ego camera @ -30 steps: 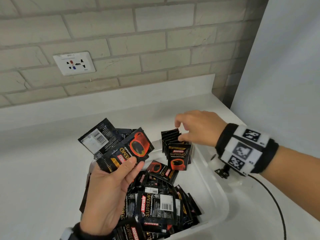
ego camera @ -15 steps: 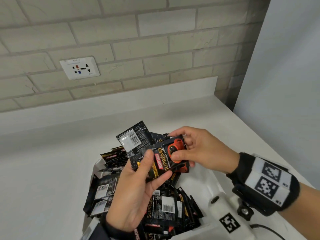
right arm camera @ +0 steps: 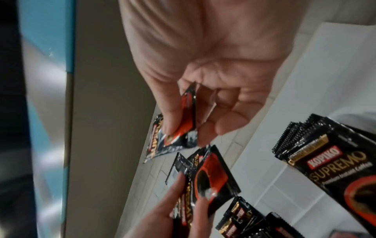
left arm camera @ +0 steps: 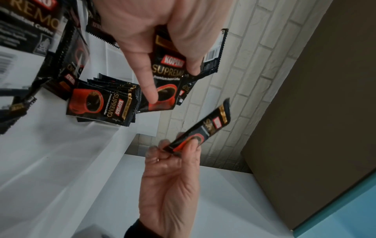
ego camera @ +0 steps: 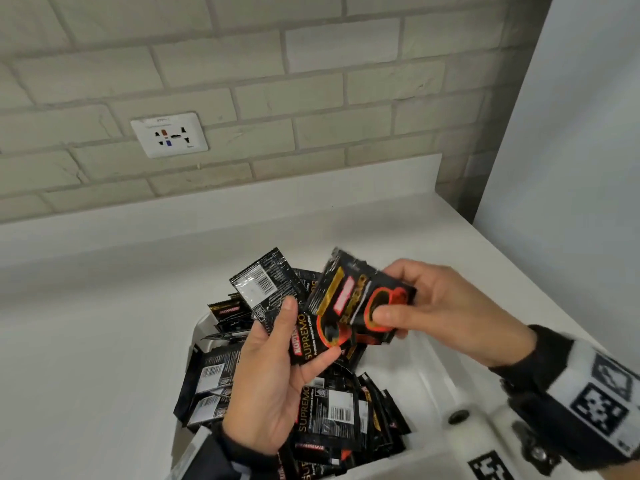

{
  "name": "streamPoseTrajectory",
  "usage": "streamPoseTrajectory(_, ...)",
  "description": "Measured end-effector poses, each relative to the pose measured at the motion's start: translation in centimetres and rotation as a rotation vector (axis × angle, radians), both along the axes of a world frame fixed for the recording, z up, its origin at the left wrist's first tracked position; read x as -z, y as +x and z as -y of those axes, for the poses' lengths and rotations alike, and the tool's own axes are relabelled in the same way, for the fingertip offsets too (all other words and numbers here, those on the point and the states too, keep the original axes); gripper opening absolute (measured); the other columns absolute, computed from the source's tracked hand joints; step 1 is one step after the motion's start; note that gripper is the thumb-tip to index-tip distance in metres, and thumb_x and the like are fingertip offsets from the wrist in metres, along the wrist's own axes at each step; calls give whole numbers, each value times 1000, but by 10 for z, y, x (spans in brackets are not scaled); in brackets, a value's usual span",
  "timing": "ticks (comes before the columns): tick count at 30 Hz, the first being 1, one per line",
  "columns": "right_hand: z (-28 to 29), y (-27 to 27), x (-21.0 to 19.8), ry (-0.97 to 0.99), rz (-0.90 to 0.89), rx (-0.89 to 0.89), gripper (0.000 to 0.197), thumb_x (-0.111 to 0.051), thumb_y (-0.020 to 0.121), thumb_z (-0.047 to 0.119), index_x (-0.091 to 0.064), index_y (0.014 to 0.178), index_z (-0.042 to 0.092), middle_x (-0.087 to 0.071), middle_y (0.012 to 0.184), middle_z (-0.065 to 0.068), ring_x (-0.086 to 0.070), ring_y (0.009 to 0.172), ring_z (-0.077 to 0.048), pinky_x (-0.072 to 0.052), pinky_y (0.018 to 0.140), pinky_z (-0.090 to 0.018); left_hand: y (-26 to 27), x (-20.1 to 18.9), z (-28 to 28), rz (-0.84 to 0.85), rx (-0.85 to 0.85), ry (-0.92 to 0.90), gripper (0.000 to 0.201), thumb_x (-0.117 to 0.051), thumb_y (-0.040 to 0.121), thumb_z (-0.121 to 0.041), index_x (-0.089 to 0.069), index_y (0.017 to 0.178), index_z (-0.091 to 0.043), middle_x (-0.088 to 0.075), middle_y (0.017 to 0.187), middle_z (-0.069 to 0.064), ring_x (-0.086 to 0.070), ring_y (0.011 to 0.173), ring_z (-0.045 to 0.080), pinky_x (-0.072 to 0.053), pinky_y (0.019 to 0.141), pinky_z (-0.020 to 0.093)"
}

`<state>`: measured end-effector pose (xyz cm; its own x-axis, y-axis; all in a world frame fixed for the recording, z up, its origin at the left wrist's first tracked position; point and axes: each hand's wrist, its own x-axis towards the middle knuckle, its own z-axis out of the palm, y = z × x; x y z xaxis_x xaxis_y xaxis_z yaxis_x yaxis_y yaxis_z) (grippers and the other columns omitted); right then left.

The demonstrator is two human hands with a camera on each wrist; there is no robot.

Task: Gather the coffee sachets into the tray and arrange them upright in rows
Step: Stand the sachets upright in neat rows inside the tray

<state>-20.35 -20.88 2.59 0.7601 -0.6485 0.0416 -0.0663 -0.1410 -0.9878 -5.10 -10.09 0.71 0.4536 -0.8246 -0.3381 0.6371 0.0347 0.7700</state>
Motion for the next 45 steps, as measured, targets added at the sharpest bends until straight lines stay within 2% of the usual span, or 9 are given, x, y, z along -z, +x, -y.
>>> streamPoseTrajectory(3,-6,8,0,-159,-127,-82,16,-74,75,27,-62,82,20,-65,85,-11,-60,78,-22,-49,76,-35,0,2,-1,29,42,29,20,-53,88,-20,-59,101,-7,-72,85,17,-71,67,25,-57,47,33)
streamPoseTrajectory(8,-17,21,1,-706,-429,-28,17,-61,80,47,-61,88,32,-37,107,20,-30,101,-2,-31,89,-18,1,0,-2,32,100,43,33,-58,78,-30,-60,101,-6,-72,83,18,-70,64,25,-57,48,35)
streamPoseTrajectory(15,-21,28,4,-1002,-462,-58,31,-62,80,36,-51,104,21,-42,96,15,-39,89,-8,-22,78,-25,0,-1,-4,-20,137,52,48,-57,74,-42,-62,104,-4,-71,87,21,-70,70,30,-57,60,44)
streamPoseTrajectory(22,-24,27,11,-832,-310,-158,25,-61,82,5,-55,99,22,-35,69,21,-40,67,4,-30,63,-16,2,-2,-3,-109,124,46,47,-53,78,-43,-52,107,-6,-66,97,32,-66,87,41,-56,66,51)
streamPoseTrajectory(29,-4,6,6,140,-6,71,35,-74,65,3,-67,98,13,-72,95,-6,-68,85,-16,-55,78,-28,15,7,-4,-17,-11,-9,46,-56,73,-32,-55,112,-8,-70,101,16,-71,81,30,-55,65,50)
streamPoseTrajectory(33,0,2,9,334,18,59,45,-78,60,8,-64,102,14,-70,100,-13,-68,86,-21,-54,81,-39,11,13,-3,251,-25,10,22,-53,86,-19,-59,105,-10,-74,90,6,-71,79,18,-60,66,33)
streamPoseTrajectory(36,-4,4,12,400,23,25,46,-78,62,4,-63,104,14,-70,101,-11,-68,87,-20,-56,78,-35,6,16,-5,666,8,77,46,-58,86,-24,-44,129,-32,-55,131,-11,-49,123,12,-46,96,28)
streamPoseTrajectory(39,-8,6,14,443,34,-9,47,-70,59,6,-63,105,13,-71,100,-10,-69,86,-19,-57,74,-31,1,15,-6,826,-31,81,77,-57,88,-14,-12,143,-42,-20,146,-19,-22,125,-1,-37,69,-5)
streamPoseTrajectory(45,-17,12,21,363,30,-78,48,-71,65,6,-62,110,18,-69,105,-10,-67,94,-22,-55,78,-35,1,15,-7,923,69,-32,42,-52,89,-1,-68,88,-40,-71,97,-13,-61,84,-10,-44,65,3)
